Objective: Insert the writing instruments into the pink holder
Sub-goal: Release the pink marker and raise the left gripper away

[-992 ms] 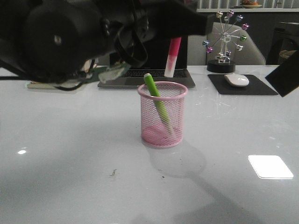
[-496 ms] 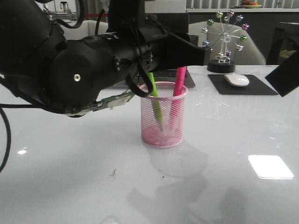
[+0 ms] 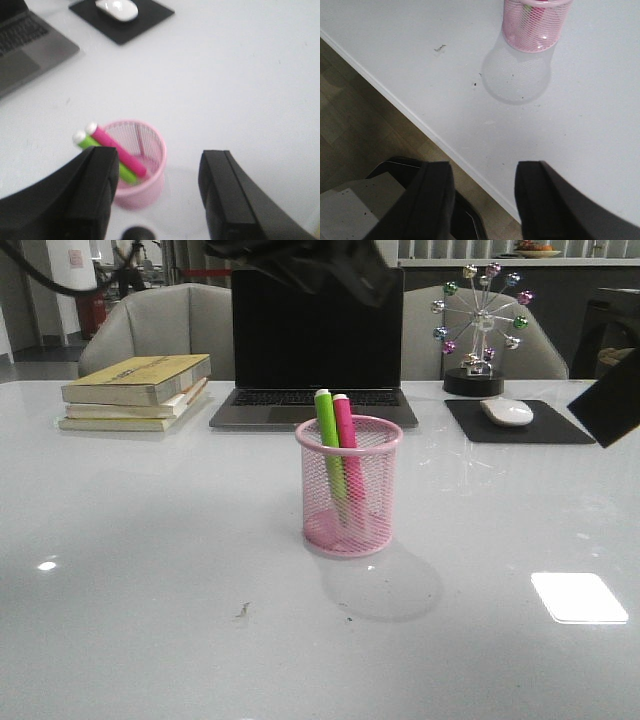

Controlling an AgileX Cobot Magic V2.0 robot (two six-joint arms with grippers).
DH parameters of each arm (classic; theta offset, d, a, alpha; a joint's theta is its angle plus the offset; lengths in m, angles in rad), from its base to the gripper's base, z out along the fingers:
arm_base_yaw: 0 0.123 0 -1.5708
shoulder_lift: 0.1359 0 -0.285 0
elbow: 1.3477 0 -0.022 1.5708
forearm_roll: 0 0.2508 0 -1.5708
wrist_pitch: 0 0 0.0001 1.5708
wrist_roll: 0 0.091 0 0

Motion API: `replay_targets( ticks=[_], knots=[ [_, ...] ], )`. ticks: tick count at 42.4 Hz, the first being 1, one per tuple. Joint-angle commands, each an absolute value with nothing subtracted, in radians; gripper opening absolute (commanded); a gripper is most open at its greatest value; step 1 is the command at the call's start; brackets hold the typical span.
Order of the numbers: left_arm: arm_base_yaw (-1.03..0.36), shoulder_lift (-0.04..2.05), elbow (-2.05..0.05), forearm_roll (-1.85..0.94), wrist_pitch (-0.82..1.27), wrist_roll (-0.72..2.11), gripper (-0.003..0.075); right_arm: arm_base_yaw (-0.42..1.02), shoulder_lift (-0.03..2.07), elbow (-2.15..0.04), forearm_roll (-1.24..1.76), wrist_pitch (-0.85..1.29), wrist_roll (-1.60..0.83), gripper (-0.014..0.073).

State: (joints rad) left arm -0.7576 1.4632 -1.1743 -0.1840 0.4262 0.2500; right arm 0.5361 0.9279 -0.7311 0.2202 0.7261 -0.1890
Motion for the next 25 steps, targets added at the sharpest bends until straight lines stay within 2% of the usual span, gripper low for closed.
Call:
replay_targets(
  ticks=[1, 8, 25],
  knots=[
    [-0.726, 1.336, -1.203, -0.185, 0.594, 0.256, 0.0426, 0.529, 0.913, -0.760, 0.221, 0.676, -0.189, 0.0415],
    [-0.711, 1.165, -1.086, -0.183, 0.710, 0.253, 0.0426, 0.529, 0.913, -0.760, 0.221, 0.676, -0.189, 0.0415],
    [-0.711, 0.722, -0.697, -0.139, 0.703, 0.253, 0.0426, 0.529, 0.913, -0.760, 0.222, 0.668, -0.190, 0.0415]
  ],
)
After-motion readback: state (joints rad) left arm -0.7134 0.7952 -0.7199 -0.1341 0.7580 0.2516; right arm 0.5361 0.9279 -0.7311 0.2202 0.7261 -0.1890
